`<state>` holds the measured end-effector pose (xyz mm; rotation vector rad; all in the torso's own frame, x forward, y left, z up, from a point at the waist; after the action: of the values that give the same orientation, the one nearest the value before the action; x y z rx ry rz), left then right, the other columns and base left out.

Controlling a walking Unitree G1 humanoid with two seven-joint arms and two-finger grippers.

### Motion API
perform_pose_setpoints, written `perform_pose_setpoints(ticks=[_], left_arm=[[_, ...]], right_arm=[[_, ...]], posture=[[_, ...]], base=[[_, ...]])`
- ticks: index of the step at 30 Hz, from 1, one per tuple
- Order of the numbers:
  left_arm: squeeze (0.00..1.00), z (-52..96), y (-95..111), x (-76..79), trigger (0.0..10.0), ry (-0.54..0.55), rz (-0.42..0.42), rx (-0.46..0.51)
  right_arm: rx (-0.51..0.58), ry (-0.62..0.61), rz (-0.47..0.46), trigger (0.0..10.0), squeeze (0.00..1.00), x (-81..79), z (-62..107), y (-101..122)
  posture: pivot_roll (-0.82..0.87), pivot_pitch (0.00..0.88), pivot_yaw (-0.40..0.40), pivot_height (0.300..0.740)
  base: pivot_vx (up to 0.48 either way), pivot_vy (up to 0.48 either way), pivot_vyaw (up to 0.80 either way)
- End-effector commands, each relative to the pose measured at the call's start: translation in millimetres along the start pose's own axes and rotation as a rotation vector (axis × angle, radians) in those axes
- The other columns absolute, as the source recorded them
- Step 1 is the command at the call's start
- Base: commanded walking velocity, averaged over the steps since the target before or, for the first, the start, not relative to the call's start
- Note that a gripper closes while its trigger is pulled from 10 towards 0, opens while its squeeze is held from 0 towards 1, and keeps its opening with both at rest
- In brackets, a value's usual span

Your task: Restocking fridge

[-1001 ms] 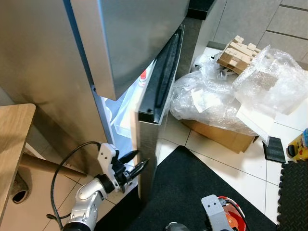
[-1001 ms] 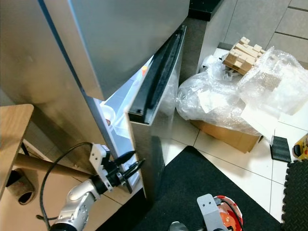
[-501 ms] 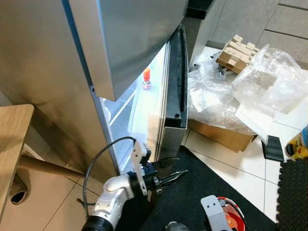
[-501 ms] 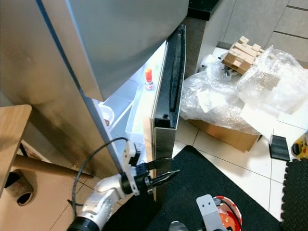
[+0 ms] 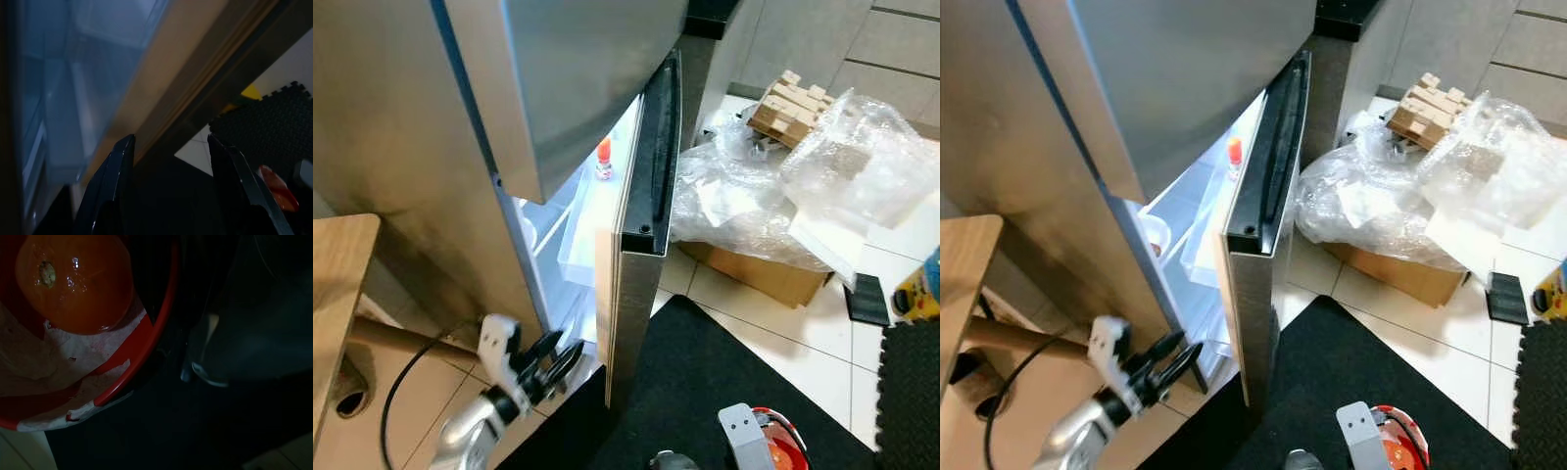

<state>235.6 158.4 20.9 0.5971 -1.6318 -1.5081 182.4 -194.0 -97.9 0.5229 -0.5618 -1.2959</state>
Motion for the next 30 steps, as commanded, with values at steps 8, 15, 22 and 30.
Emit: perform_pose_setpoints(ticks=[8,15,22,30], left_arm=[[0.00,21.3,-26,-8.1,10.0,0.161,0.033,-0.071],[0.00,-5.6,-25,3.6,10.0,0.109,-0.049,-0.074],[0.00,-58.8,4,15.9,0.0,0.024,-0.161,0.003],[0.00,-73.0,13,5.0,0.0,0.095,-0.295,-0.031]], right_arm=[[0.003,0.003,0.008,10.0,0.00,3.3,0.9,0],[0.003,0.004,0.015,10.0,0.00,4.6,1.2,0],[0.011,-0.019,0.007,10.0,0.00,7.0,2.4,-1],[0.017,-0.031,-0.006,10.0,0.00,7.2,3.6,-3]], posture=[[-0.15,0.145,-0.018,0.740],[-0.15,0.148,-0.024,0.740],[-0.18,0.162,0.000,0.740],[-0.20,0.171,0.022,0.740]], base=[[0.000,0.000,0.00],[0.000,0.000,0.00],[0.000,0.000,0.00],[0.000,0.000,0.00]])
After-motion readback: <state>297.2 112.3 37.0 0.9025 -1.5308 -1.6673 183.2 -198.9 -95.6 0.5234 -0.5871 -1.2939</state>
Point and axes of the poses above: a point about 5 cm out from each wrist's last joint towards the gripper, its own z axis pointing back from the gripper into the wrist, its own y axis along the axis of the wrist's last joint, x = y × z, the point moved 2 cm from there along -z, pointing out of the wrist towards the gripper, and after that the axes turned 6 degrees about -z, right-handed, at the moved point
